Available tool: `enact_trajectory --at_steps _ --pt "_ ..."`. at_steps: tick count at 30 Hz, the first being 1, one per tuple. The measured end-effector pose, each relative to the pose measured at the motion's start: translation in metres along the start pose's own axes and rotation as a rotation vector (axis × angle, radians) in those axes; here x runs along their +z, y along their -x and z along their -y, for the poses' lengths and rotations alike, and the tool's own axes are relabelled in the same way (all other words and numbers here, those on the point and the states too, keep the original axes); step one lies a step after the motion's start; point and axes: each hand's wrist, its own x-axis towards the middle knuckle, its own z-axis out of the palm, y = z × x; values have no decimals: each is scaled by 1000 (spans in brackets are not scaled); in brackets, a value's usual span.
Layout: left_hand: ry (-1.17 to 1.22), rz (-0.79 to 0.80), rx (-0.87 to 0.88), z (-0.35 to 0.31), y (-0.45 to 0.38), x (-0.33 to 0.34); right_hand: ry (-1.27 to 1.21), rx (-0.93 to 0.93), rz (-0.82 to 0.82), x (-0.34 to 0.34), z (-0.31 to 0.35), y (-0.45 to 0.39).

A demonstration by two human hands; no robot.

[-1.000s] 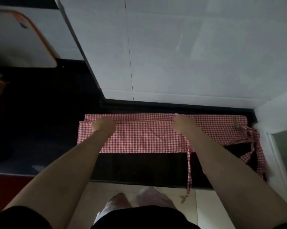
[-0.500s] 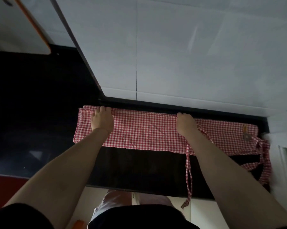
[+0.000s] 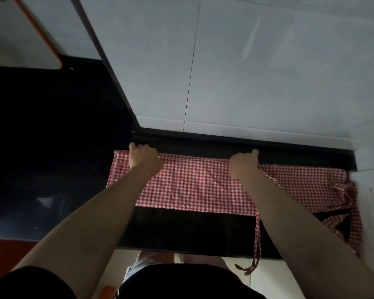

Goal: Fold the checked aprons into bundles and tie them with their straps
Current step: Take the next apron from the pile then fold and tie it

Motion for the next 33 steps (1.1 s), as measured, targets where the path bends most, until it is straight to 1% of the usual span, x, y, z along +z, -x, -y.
enact_trajectory --at_steps 1,3,5,9,13,17,18,20,21,22,23,24,26,27,29,33 --pt "28 -8 41 -2 1 2 -22 -22 -74 2 6 1" --pt "125 -7 76 -5 3 4 -190 -68 -178 5 13 3" --pt "238 10 38 -6 5 3 -348 -76 -205 7 13 4" --pt "297 6 -1 -4 5 3 -540 -63 -202 7 6 6" --pt "300 -17 6 -1 1 1 -572 -59 -203 7 7 5" --pt "201 -36 15 -2 2 6 -533 -44 -209 10 9 1" --pt "172 -77 -4 -3 4 9 -522 -42 -216 10 9 0" --pt "116 -208 -20 -5 10 14 -511 -38 -241 11 10 0" --pt "113 -266 16 -7 14 14 -504 -39 -267 13 11 1" --pt "149 -298 87 -12 18 13 -489 -45 -307 15 11 2" --pt "204 -289 182 -19 23 12 -473 -53 -347 17 12 3" --pt "250 -240 279 -29 30 14 -464 -61 -371 19 14 5" --pt "228 -83 401 -46 42 19 -446 -98 -390 19 18 9" --pt "184 -19 420 -51 47 24 -442 -109 -391 20 21 12" --pt "121 44 413 -51 49 34 -449 -101 -404 22 23 16" --pt "82 60 395 -25 45 33 -456 21 -412 36 16 30"
